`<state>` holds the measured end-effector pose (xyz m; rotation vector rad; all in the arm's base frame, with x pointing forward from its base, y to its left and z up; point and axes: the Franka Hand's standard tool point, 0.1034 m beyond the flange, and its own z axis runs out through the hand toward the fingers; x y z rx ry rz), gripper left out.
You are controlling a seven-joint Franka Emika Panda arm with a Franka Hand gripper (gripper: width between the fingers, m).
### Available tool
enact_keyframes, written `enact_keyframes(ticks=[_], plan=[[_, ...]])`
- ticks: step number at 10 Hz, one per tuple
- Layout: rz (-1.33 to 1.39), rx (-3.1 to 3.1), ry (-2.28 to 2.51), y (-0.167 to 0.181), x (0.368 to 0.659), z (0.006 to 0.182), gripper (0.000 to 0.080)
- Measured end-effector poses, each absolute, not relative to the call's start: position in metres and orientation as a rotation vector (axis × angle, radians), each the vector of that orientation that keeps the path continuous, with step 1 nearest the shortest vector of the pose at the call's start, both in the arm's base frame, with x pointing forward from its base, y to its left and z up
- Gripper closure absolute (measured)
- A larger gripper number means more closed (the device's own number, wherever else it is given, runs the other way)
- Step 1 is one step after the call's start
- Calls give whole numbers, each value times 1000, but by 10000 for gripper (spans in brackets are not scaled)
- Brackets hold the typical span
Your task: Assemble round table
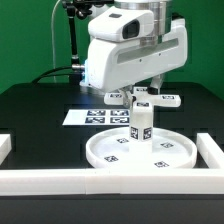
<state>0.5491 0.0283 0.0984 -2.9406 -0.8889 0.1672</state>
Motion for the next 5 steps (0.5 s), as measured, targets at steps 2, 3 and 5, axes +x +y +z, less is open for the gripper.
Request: enact_keyframes(ticks=[2, 3, 5], plan=[[134, -2999, -462, 24, 546, 97, 350], [114, -3009, -320, 24, 546, 98, 350], [58, -3015, 5, 24, 545, 97, 350]])
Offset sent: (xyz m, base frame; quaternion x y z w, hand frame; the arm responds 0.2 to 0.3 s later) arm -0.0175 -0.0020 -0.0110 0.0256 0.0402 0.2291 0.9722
